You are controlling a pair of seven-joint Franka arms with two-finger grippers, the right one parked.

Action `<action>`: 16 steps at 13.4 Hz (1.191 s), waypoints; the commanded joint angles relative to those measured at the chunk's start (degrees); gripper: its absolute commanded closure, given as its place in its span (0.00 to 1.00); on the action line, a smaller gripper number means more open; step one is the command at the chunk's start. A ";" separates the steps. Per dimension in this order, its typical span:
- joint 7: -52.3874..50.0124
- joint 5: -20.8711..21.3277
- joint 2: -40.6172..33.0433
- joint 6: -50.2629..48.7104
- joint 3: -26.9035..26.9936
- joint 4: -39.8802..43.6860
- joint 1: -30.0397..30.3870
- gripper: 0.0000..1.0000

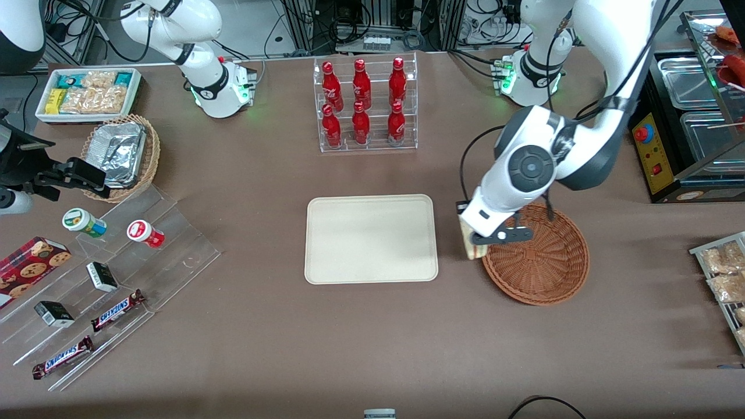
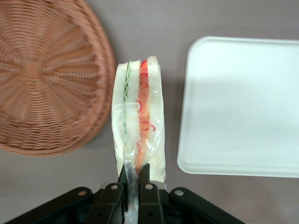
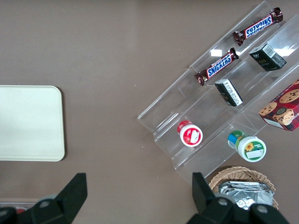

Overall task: Place sandwich from basket to tray
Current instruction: 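Lift the sandwich and carry it with the left gripper over the tray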

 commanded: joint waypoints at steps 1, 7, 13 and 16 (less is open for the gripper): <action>1.11 0.17 3.34 1.37 -2.30 1.91 0.07 1.00; 0.50 3.51 7.90 4.18 -4.67 3.13 -3.34 1.00; -0.47 5.79 13.00 4.20 -4.41 8.40 -8.70 1.00; -5.64 9.30 16.78 3.93 -4.41 12.62 -10.73 1.00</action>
